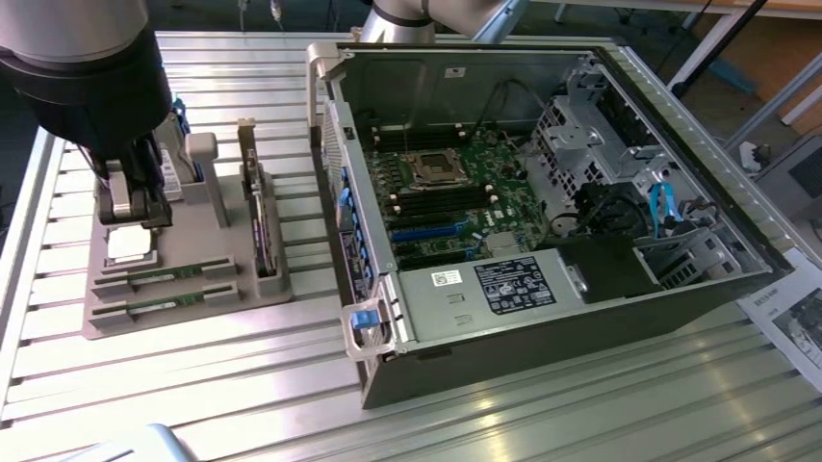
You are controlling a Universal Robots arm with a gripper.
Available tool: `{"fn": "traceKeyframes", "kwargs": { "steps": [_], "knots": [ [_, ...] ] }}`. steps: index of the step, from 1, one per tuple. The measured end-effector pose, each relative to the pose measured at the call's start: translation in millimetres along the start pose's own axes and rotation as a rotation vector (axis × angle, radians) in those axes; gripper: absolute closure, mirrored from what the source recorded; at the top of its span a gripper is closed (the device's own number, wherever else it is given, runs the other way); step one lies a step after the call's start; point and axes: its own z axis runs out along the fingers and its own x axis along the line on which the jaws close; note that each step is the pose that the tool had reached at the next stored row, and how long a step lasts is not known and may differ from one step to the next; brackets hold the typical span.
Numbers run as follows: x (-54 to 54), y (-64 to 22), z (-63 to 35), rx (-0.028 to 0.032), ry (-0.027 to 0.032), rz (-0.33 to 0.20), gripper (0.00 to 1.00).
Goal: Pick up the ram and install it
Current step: 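Pick up the ram and move it above insertion slot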
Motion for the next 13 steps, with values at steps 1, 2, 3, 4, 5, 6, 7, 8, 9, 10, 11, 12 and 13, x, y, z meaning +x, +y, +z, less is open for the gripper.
{"fn": "traceKeyframes", "kwargs": {
  "steps": [1,2,3,4,5,6,7,8,9,10,11,12,13],
  "knots": [
    [0.0,0.0,0.0,-0.0001,0.0000,0.000,0.89],
    [0.0,0.0,0.0,-0.0001,0.0000,0.000,0.84],
    [0.0,0.0,-0.1,-0.0001,0.0001,0.000,0.84],
    [0.1,0.0,-0.1,-0.0001,0.0001,0.000,0.76],
    [0.0,0.0,-0.1,-0.0001,0.0001,0.000,0.76],
    [0.0,0.0,-0.1,-0.0001,0.0001,0.000,0.76],
    [0.0,0.0,-0.1,-0.0001,0.0001,0.000,0.76],
    [0.0,0.0,-0.1,-0.0001,0.0001,0.000,0.76],
    [0.1,0.0,0.0,0.0000,0.0000,0.000,0.76],
    [0.1,0.0,0.7,0.0001,-0.0001,0.000,0.76],
    [0.1,-0.1,2.0,0.0001,-0.0001,0.000,0.76],
    [0.1,-0.1,3.5,-0.0001,0.0001,0.000,0.76],
    [0.1,-0.2,5.2,0.0000,0.0000,0.000,0.76]
  ]
}}
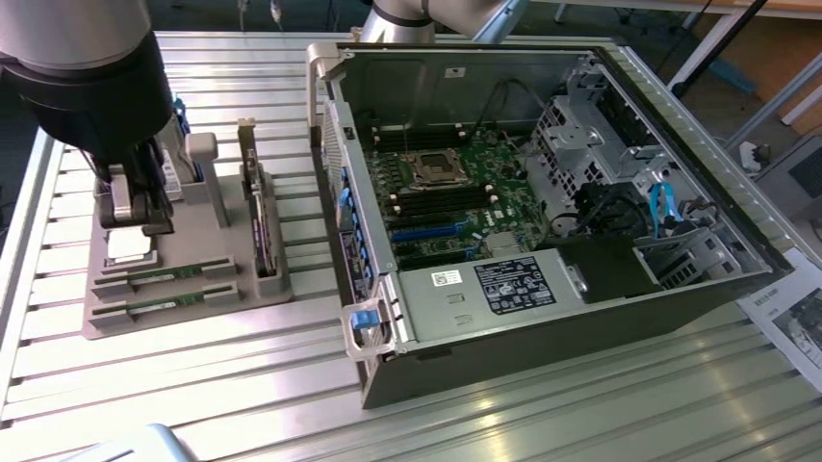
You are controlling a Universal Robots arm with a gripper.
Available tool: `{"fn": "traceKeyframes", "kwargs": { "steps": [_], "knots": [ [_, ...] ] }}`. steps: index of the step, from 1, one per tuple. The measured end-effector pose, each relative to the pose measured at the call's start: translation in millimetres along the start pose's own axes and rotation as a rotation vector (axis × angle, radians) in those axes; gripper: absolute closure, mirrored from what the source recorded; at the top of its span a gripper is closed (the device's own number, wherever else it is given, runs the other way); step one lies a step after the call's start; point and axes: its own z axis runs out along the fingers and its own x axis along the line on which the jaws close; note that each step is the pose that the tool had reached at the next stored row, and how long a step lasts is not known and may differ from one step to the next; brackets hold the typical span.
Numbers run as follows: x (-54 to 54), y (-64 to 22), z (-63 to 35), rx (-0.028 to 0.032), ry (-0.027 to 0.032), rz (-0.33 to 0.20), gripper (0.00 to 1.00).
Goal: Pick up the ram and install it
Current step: 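Pick up the ram and move it above insertion slot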
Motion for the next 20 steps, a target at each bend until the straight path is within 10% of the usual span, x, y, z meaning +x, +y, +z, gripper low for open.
{"fn": "traceKeyframes", "kwargs": {
  "steps": [20],
  "knots": [
    [2.0,-1.5,47.1,-0.0001,0.0001,0.000,0.76]
  ]
}}
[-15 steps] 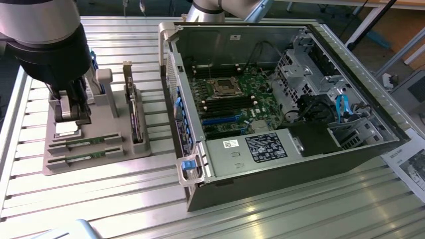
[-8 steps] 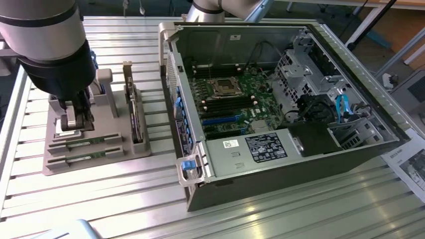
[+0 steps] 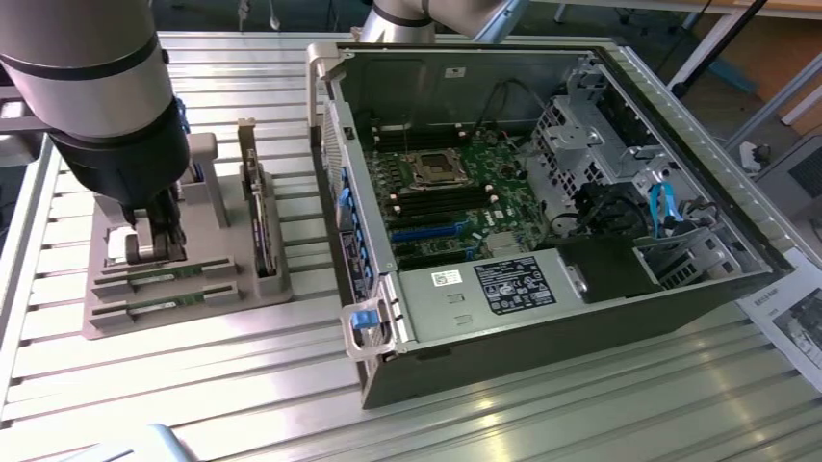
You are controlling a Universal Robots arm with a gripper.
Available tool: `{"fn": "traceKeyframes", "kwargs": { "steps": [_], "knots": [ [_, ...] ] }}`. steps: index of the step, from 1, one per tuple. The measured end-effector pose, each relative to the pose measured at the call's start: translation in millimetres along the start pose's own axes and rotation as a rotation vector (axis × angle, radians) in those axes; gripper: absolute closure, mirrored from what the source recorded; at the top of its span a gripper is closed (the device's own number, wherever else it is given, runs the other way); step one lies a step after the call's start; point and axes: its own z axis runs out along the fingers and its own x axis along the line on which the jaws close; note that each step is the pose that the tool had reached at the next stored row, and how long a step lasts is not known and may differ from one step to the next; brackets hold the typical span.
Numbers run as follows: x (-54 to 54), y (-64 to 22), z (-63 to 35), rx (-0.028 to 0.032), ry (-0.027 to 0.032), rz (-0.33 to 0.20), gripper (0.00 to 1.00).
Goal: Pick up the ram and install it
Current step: 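Pick up the ram and move it above insertion slot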
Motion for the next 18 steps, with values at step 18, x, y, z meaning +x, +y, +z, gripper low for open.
{"fn": "traceKeyframes", "kwargs": {
  "steps": [18],
  "knots": [
    [2.6,-0.8,24.1,0.0003,0.0000,0.000,0.76]
  ]
}}
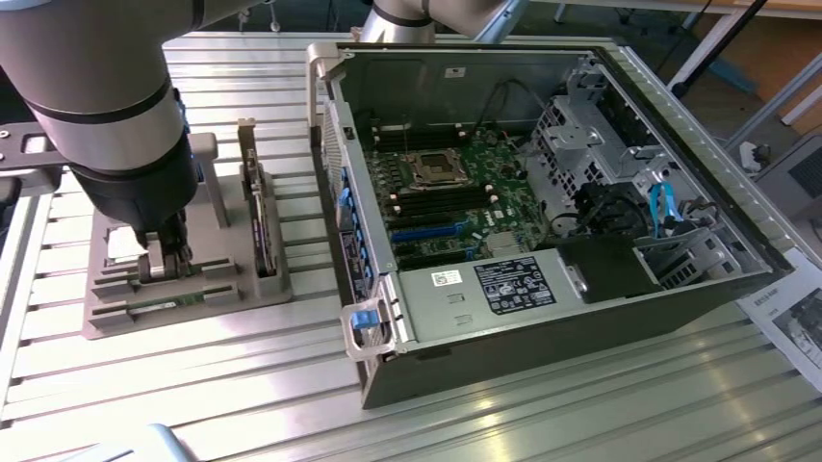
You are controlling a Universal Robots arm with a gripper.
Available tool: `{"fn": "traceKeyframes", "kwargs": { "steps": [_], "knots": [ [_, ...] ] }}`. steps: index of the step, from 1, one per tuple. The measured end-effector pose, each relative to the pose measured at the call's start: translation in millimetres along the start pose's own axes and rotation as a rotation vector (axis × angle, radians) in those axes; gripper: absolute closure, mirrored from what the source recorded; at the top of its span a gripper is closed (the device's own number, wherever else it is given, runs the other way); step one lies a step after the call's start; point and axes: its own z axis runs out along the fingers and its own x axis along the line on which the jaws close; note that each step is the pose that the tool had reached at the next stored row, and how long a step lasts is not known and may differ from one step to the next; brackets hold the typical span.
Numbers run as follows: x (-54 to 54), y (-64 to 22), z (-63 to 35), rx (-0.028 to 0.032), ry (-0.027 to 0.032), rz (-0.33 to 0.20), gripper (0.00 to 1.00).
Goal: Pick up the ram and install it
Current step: 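Pick up the ram and move it above insertion slot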
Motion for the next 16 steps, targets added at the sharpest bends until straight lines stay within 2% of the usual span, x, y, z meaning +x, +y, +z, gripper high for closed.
{"fn": "traceKeyframes", "kwargs": {
  "steps": [6,16],
  "knots": [
    [2.6,0.1,1.0,-0.0004,0.0025,0.000,0.76],
    [6.8,-0.2,16.2,-0.0004,0.0025,0.000,0.76]
  ]
}}
